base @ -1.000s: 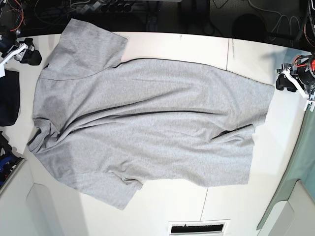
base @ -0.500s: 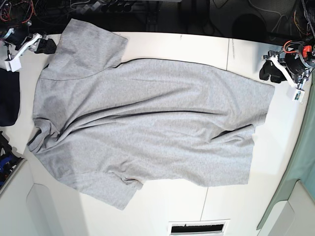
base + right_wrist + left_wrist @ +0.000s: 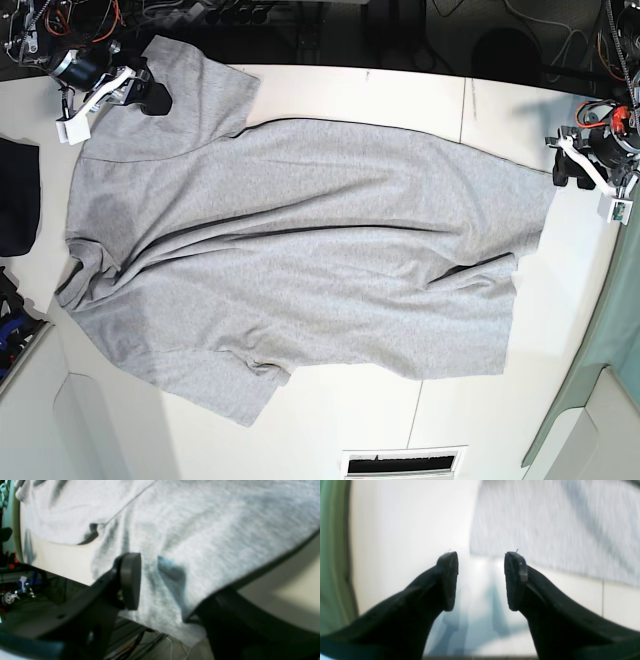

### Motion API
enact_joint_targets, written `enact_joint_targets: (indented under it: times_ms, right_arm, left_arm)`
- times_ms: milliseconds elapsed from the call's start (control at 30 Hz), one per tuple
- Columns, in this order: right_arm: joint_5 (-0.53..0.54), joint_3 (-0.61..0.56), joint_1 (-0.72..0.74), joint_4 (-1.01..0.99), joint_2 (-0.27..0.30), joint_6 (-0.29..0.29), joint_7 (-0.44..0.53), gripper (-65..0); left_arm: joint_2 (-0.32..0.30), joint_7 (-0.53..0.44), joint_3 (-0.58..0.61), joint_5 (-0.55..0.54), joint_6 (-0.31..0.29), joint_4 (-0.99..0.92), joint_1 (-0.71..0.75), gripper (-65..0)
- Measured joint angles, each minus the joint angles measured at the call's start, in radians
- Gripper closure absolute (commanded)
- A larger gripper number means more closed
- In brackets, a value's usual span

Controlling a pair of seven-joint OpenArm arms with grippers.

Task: Layout the t-shirt on the table in an organized manner, then fold the t-shirt properly
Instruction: 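Move both grippers to the shirt's shoulder edge and grasp it, then lift the shoulder edge with both grippers and pull it taut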

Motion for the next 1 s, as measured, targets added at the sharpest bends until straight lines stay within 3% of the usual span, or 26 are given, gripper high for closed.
enact_joint_targets:
  times_ms: [167, 300, 433, 533, 700, 867, 933, 1000]
  right_arm:
    - [0.015, -0.009, 0.0, 0.001, -0.012, 0.0, 0.0, -27.0]
    - [0.016, -0.011, 0.002, 0.001, -0.025, 0.0, 0.0, -27.0]
    - [0.018, -0.013, 0.005, 0.001, -0.025, 0.001, -0.002, -27.0]
    - [0.018, -0.013, 0.005, 0.001, -0.025, 0.002, -0.003, -27.0]
    - [0.019, -0.013, 0.005, 0.001, -0.025, 0.002, -0.004, -27.0]
    - [0.024, -0.013, 0.005, 0.001, -0.025, 0.002, -0.008, -26.9]
    - [0.031, -0.013, 0.008, 0.001, -0.025, 0.002, -0.021, -26.9]
    - [0.033, -0.013, 0.008, 0.001, -0.024, 0.002, -0.024, -22.3]
  left_arm:
    - [0.003, 0.0, 0.0, 0.002, -0.002, -0.181, -0.121, -32.5]
    - [0.002, 0.028, 0.0, -0.04, -0.087, -0.302, -0.199, -32.5]
    - [0.005, 0.031, 0.001, -0.059, -0.108, -0.371, -0.228, -32.5]
    - [0.002, 0.066, -0.001, -0.122, -0.198, -0.396, -0.222, -32.5]
    - [0.0, 0.072, -0.001, -0.139, -0.209, -0.405, -0.225, -32.5]
    - [-0.003, 0.135, 0.061, -0.222, -0.349, -0.406, -0.223, -31.7]
    - [-0.003, 0.132, 0.109, -0.228, -0.371, -0.406, -0.226, -21.2]
    - [-0.003, 0.129, 0.154, -0.233, -0.379, -0.405, -0.228, -4.4]
